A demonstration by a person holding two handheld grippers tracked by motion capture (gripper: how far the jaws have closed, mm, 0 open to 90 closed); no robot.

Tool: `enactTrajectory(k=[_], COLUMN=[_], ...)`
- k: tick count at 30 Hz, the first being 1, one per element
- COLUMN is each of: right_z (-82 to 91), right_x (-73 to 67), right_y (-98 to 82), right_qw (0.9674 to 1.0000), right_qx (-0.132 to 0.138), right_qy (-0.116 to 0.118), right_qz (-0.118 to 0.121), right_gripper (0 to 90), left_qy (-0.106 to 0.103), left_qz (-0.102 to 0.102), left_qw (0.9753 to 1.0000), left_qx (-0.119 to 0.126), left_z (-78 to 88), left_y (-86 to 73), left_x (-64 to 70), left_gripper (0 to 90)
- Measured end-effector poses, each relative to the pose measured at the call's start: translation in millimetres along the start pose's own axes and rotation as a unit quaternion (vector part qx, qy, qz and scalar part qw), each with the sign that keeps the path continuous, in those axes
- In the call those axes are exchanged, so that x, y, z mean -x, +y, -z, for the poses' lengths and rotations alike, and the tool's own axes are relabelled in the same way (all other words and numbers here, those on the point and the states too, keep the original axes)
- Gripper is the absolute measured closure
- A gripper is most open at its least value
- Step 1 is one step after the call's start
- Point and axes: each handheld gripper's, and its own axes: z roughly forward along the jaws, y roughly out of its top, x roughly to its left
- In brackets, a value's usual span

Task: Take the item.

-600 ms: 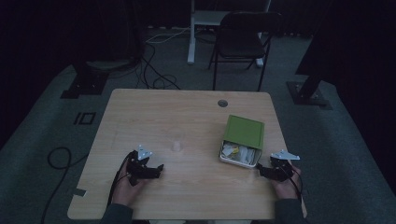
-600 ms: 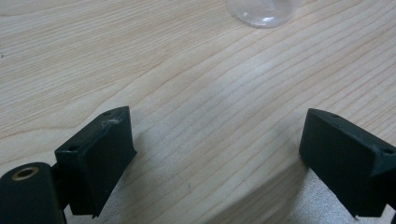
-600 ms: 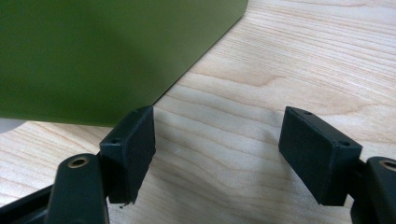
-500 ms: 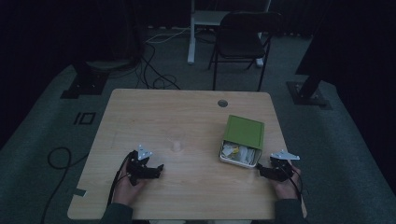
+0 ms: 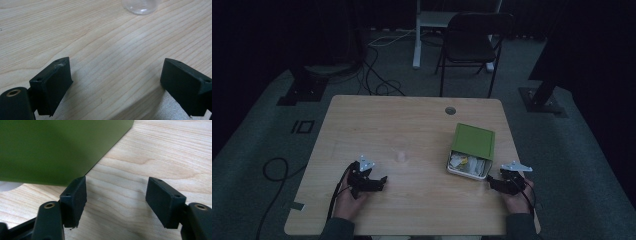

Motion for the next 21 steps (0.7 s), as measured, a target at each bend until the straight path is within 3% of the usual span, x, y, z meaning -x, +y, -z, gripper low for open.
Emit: enactTrajectory(k=[4,5,7,16,21], right_z=[2.2,4.4,6.0,22.6,27.4], right_x=[-1.4,-1.9,-2.2,-11.0,-15.8], right_y=[0.8,1.3,1.6,7.8,10.1], right_qw=[1.0000,1.0000,1.0000,0.9991,0.9991], right_qx=[0.005,0.006,0.008,0.039,0.040], right_qy=[-0.001,0.002,0.005,0.012,0.010], right_qz=[0.000,-0.001,-0.003,-0.001,0.007], right_gripper=[35.6,41.2,43.0,49.2,51.0], left_qy=[0.000,0.000,0.000,0.000,0.000], left_qz=[0.000,0.000,0.000,0.000,0.000], left_qw=[1.0000,1.0000,1.0000,1.0000,1.0000], left_qx=[0.000,0.000,0.000,0.000,0.000], left_z=[0.0,0.0,0.0,0.0,0.0], left_y=[0.0,0.0,0.0,0.0,0.0], left_x=[0.0,0.0,0.0,0.0,0.0], left_gripper=[10.7,10.7,10.7,10.7,10.7])
